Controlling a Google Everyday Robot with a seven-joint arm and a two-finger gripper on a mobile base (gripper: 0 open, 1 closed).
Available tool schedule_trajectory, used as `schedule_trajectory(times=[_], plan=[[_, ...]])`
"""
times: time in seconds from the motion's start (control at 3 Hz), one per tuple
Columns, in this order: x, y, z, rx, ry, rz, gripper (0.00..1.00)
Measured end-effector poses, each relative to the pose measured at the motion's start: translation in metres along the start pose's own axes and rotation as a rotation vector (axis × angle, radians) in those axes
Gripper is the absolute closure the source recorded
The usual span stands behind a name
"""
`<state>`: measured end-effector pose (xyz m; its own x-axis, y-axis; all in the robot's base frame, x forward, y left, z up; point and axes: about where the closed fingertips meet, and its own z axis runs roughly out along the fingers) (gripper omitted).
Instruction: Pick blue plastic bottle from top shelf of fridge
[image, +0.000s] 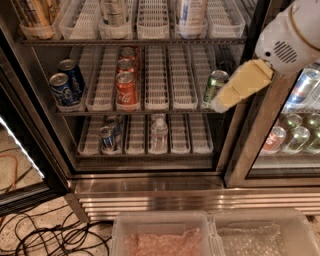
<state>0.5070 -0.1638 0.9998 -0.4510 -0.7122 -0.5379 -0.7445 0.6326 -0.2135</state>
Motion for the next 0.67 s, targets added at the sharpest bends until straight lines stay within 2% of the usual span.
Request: schedule_trajectory(times=[0.33,0.67], plan=[[-0.0176,-0.0148,0.0004,0.07,-0.027,0.137,0.0],[-0.018,-0.0142,0.0005,0.07,-0.029,0.218,0.0]])
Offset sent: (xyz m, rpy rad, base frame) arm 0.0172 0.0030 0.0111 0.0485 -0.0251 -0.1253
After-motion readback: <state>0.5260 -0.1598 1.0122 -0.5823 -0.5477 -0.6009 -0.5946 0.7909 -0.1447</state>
